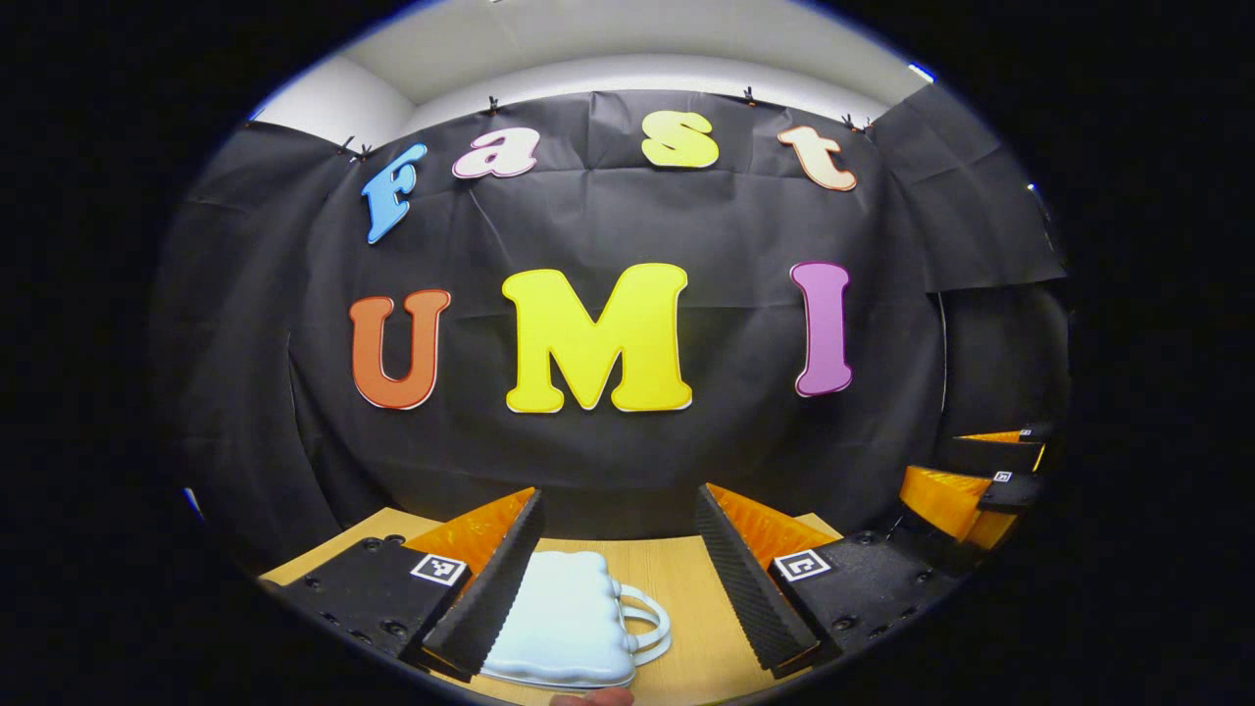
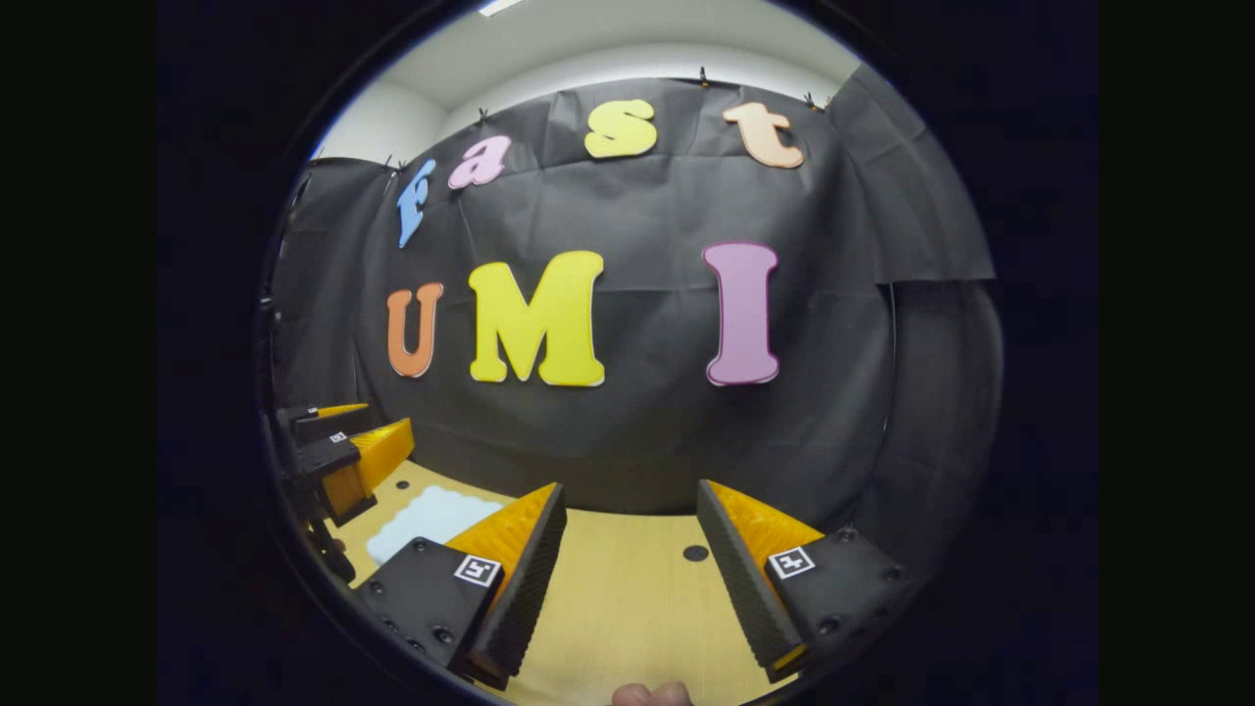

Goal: First open the suitcase, pack the skin care products into it, and then close the suitcase.

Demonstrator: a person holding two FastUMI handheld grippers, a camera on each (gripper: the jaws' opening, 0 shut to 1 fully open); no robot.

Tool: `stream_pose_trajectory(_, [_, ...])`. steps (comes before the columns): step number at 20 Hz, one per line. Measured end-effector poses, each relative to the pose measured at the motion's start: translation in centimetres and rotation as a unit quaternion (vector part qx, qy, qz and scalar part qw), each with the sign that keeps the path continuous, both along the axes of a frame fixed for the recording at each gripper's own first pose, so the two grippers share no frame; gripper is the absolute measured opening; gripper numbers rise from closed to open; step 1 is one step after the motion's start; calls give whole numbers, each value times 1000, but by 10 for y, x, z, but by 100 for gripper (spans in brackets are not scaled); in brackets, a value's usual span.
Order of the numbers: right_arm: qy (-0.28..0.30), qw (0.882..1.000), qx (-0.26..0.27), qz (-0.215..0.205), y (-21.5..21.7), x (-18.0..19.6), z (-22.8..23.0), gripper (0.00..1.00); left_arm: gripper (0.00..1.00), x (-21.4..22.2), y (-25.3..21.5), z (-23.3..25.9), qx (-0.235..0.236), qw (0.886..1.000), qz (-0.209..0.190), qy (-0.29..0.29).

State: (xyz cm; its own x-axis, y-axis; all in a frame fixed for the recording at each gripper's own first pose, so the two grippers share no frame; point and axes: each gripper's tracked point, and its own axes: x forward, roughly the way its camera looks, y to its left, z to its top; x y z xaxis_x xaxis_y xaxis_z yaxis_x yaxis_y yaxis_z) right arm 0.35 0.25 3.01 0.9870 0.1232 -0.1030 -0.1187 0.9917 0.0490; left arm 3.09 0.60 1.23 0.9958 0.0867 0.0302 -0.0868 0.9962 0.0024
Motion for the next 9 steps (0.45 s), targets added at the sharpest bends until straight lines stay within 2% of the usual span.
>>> stream_pose_trajectory(9, [-11, 1000, -6, -3, 9, -9, 4, 81, 98, -11, -5, -1, -22, 1000, 1, 7])
